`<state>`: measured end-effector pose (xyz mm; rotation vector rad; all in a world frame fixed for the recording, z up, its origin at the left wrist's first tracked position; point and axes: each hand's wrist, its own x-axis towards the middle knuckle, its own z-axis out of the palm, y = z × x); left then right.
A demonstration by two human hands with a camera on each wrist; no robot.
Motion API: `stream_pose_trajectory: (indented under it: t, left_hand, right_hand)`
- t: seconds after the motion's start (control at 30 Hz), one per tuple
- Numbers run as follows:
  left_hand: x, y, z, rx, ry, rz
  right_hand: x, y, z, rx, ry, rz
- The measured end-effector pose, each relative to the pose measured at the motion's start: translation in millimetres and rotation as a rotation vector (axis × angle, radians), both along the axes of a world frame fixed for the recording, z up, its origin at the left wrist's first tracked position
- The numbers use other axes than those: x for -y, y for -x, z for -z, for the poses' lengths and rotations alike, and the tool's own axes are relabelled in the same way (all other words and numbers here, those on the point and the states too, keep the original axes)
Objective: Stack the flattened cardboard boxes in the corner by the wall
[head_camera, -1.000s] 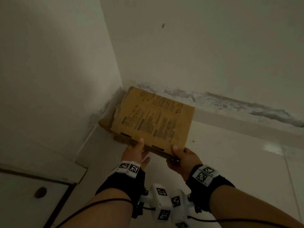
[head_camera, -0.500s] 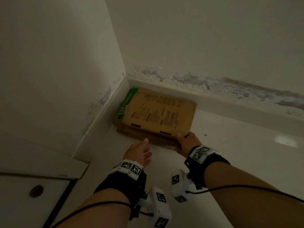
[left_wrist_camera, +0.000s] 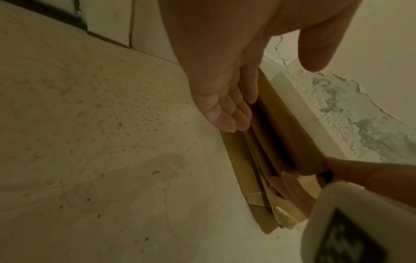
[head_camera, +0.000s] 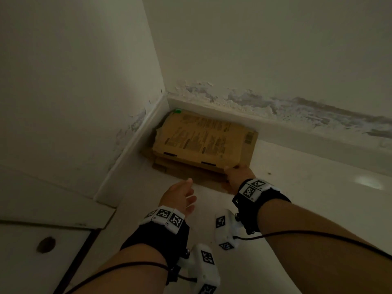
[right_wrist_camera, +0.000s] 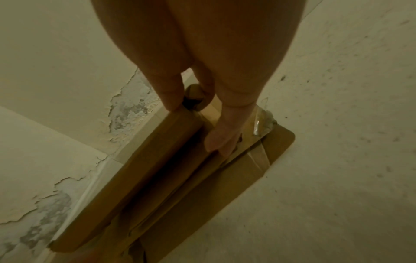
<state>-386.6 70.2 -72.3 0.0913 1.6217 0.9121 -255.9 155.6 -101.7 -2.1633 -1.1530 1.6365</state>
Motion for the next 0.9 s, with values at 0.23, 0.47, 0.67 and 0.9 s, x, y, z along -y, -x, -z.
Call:
stream_pose_trajectory:
  t: [0.23,0.47,0.67,0.9]
  left_hand:
    - [1,6,8,0.009,0.018,-0.021]
    - [-3,12,9,-0.001,0.028,-0.005]
    - [-5,12,3,-0.015,0.006,-0.008]
    - [-4,7,-14,-0.060,-0.035,-0.003]
  right_hand:
    - [-1,6,13,-0.192,-0.067,0.179]
    - [-8,7,1,-0.034,-0.043,0.061]
    - [-4,3,0,-0.132,0.010,0.186]
    - [3,-10,-21,-0.113,-0.059,0.144]
